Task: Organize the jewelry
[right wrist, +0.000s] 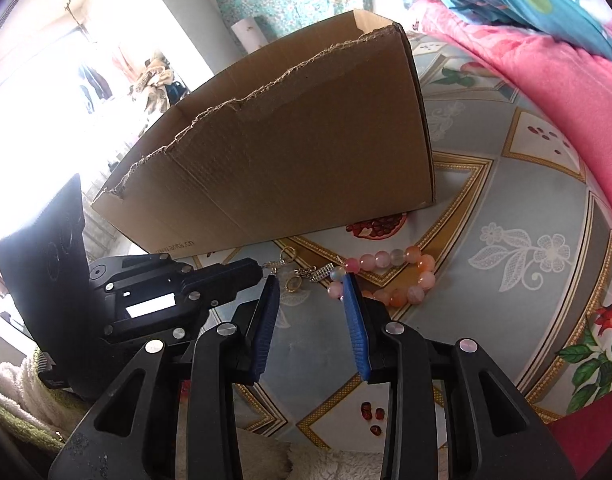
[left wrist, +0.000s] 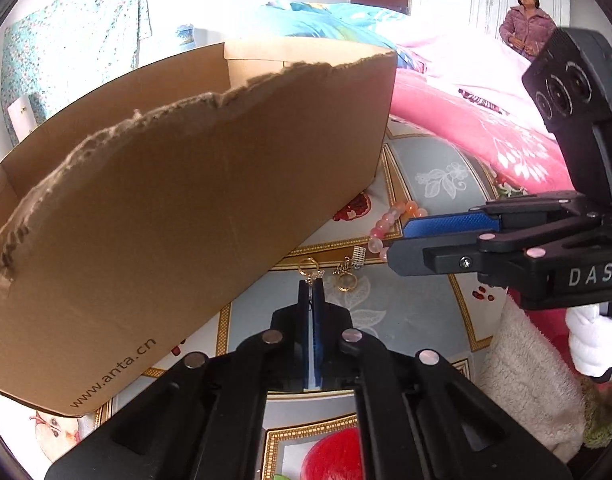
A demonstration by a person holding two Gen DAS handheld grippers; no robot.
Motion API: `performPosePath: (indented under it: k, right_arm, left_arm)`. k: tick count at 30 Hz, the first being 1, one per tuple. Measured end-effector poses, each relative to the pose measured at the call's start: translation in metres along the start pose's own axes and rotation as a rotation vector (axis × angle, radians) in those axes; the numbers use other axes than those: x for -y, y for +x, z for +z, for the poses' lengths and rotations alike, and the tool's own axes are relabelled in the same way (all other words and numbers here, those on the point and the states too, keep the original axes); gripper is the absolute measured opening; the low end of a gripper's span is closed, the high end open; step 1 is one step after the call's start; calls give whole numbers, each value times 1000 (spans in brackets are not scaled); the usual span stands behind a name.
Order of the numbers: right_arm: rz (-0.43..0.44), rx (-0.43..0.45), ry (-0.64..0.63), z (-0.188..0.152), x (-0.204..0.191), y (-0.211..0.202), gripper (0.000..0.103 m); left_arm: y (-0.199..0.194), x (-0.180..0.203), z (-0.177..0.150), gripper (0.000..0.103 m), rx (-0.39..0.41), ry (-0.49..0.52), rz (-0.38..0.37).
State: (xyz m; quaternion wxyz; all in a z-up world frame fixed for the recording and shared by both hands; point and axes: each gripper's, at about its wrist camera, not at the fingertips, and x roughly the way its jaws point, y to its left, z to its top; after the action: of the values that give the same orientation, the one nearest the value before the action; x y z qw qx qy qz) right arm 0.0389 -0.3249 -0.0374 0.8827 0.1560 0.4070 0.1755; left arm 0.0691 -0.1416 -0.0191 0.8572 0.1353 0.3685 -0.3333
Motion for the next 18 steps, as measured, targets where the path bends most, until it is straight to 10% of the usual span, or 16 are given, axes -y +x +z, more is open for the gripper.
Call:
performPosePath:
  k: [18]
  right_arm:
    - [26, 29, -126, -9, -39, -13, 32]
  left_arm:
    - [-74, -28, -18, 0, 115, -211, 46]
